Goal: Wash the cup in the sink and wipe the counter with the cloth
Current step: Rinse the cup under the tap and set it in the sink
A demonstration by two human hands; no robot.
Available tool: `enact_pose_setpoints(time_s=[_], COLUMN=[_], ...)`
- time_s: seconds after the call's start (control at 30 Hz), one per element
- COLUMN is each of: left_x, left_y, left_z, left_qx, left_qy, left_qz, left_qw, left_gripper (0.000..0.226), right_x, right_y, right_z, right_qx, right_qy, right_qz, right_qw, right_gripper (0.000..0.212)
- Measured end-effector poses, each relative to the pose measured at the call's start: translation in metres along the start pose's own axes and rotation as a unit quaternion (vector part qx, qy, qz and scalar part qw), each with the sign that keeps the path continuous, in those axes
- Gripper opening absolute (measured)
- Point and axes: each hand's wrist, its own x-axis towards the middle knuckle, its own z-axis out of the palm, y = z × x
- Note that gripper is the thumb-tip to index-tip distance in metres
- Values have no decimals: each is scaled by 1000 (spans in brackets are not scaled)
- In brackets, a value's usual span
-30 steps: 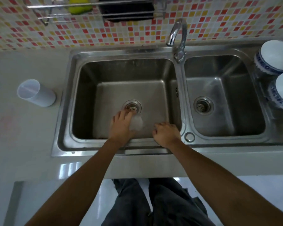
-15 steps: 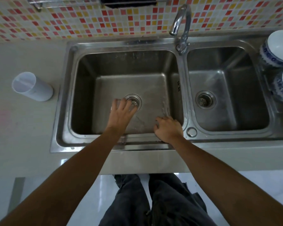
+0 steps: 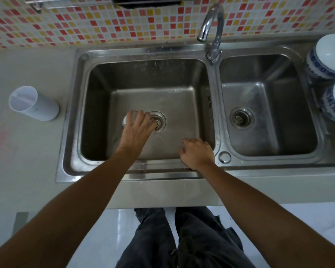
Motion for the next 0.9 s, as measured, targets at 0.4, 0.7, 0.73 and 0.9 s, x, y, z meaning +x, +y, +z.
enact_pose_setpoints(time_s=[0.4,0.7,0.73,0.9], left_x=[-29,-53,-54,-60], left_y=[18,-2,-6,-24], left_z=[2,-11,-12,-17], left_qx=[-241,-396,-399,-415], left_qy=[-23,57,65,115], left_qz=[-198,-308,-313,-331], left_qw=[950,863,859,840], left_gripper=[74,78,78,80], right_x=[-6,0,2,8], right_y=[0,1,1,0], right_z=[-4,-38,-44,-70], right_qx=[13,88,95,117], right_qy=[-34,-59,-27,70], right_qz=[-5,-29,-39,-49], right_qw=[999,994,994,989], right_gripper=[43,58,57,57])
